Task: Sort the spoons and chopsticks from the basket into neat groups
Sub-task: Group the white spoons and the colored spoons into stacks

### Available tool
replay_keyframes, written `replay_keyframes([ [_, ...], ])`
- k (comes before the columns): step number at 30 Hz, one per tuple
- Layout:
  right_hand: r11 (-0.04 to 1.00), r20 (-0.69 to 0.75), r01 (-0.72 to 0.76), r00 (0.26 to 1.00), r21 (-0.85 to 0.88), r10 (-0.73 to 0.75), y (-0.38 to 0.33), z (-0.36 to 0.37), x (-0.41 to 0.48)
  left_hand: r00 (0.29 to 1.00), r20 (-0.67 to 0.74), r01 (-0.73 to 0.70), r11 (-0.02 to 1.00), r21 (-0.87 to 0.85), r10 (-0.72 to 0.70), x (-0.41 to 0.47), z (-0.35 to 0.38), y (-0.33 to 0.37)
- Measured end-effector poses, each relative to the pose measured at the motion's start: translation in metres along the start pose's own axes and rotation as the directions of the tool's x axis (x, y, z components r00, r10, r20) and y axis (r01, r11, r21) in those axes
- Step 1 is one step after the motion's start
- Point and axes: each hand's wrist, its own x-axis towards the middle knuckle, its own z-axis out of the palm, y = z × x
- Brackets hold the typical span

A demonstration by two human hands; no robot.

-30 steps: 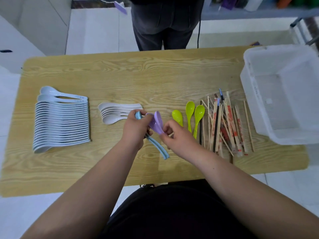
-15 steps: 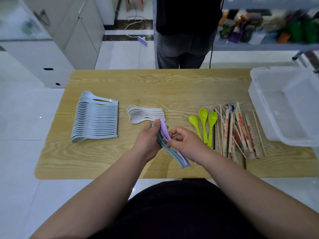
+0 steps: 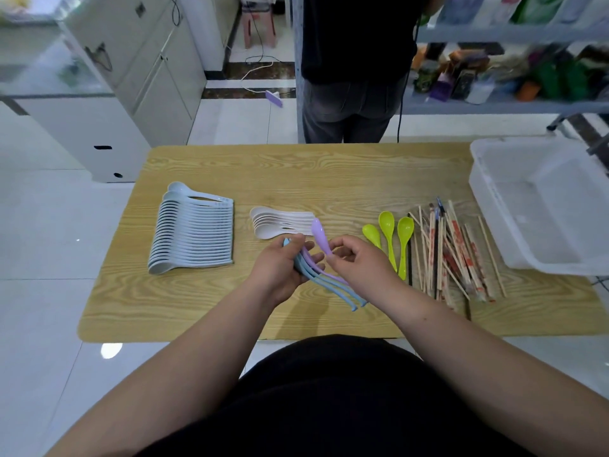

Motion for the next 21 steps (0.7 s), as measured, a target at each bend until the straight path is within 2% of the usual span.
replay_keyframes([
  [4,0.997,0.094,-0.032,0.995,-0.067,0.038,0.001,0.002,0.002,1.000,0.026,0.006,1.000,0.006,-0.006,0.003,0.000,-0.002],
  [7,0.996,0.151,-0.067,0.986,-0.066,0.077,0.003,0.002,0.000,1.000,-0.017,0.003,0.999,0.036,-0.002,0.006,0.002,-0.005],
  [11,0.978,0.344,-0.156,0.933,0.135,0.102,0.008,-0.011,-0.002,0.998,-0.059,0.006,1.000,0.012,-0.005,0.010,0.003,-0.008],
  [14,0.947,0.494,-0.272,0.855,0.172,0.156,0.020,-0.021,-0.001,0.999,-0.053,0.002,1.000,-0.002,-0.002,0.013,0.006,-0.008],
  [18,0.968,0.502,-0.229,0.852,0.101,0.150,0.028,-0.031,0.007,1.000,0.008,-0.001,1.000,-0.002,0.001,0.018,0.016,-0.008],
  [21,0.985,0.498,-0.171,0.857,0.033,0.132,0.031,-0.039,0.017,1.000,-0.006,-0.017,1.000,0.024,0.017,0.022,0.024,-0.008],
])
